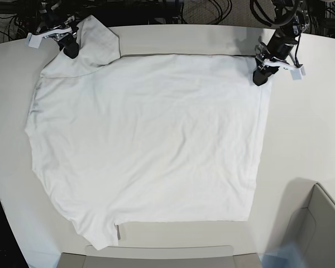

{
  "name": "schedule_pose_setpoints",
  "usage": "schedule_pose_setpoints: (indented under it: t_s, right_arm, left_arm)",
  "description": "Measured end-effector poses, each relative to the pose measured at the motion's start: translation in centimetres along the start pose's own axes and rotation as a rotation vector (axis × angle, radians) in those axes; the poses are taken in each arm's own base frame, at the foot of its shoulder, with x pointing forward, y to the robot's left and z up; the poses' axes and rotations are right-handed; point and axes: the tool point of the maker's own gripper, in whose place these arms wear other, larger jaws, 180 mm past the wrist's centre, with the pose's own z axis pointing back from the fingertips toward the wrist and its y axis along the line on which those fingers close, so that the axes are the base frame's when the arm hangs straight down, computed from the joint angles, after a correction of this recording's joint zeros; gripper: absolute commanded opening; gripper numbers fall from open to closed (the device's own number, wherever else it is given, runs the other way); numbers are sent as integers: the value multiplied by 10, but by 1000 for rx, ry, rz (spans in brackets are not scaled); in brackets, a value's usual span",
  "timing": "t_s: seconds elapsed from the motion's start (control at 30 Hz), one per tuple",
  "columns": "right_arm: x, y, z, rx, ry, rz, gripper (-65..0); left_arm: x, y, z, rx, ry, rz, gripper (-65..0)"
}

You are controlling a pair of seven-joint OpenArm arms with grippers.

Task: Fold the T-shirt properly
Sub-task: 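Lift the grasped collar edge with both grippers and pull it toward the hem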

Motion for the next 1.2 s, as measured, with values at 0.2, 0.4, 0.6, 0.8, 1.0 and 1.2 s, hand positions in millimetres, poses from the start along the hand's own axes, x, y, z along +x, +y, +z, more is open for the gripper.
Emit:
schedule_pose_setpoints:
  t_s: [0.2,0.4,0.6,0.8,1.0,1.2]
  right_arm:
    - [0,2,1,-11,14,16,-650]
    - [18,11,20,-21,-36,36,-650]
    - [57,22,41,-21,-154,69,-650]
    - [52,19,48,-34,-135,70,-650]
    - [53,20,48,-32,-142,71,-650]
    - [61,24,42,-17,-157,86,-650]
  left_arm:
    - [0,4,3,11,34,-25,-650]
    - [6,14,12,27,31,-25,-650]
    - [9,32,40,77,17,-47,-650]
    - [12,37,56,124,21,-96,-650]
    - [11,27,59,129,54,-139,-650]
    - [35,17,50,119,105,-155,-650]
